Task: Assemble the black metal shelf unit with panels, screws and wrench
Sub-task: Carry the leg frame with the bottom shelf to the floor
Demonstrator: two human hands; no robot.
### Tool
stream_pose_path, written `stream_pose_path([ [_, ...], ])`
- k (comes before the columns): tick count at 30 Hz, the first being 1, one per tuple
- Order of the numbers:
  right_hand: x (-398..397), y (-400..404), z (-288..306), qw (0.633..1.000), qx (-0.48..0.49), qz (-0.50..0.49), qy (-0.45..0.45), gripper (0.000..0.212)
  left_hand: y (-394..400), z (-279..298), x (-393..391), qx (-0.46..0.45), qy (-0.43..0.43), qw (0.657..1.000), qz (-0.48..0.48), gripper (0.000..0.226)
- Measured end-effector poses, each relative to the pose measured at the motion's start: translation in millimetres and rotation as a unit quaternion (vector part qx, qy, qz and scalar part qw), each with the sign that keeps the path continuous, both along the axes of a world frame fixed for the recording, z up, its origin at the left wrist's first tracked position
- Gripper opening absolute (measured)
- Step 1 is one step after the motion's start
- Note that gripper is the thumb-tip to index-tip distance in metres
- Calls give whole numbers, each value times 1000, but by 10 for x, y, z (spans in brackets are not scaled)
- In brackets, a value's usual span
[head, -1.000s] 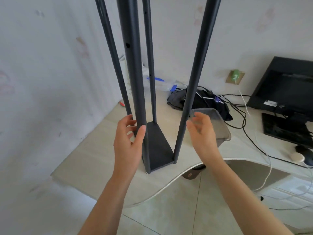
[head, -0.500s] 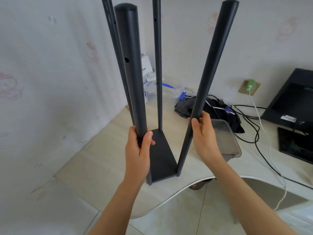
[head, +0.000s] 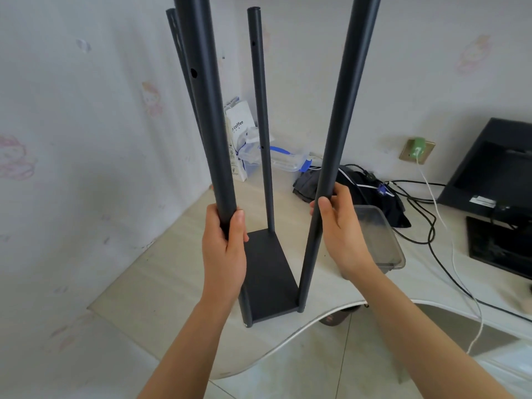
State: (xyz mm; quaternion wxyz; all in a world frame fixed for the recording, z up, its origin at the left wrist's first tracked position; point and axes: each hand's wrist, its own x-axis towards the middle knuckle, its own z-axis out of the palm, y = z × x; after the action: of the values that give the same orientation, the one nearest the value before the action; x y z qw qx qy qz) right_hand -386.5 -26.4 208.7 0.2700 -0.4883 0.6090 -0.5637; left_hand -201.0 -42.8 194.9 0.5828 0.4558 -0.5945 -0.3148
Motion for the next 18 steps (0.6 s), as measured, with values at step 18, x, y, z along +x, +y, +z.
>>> stream_pose_path([
  [18, 526, 975, 449, 994, -92, -37, -42, 16, 754, 590, 492, -56, 79, 991, -97, 25],
])
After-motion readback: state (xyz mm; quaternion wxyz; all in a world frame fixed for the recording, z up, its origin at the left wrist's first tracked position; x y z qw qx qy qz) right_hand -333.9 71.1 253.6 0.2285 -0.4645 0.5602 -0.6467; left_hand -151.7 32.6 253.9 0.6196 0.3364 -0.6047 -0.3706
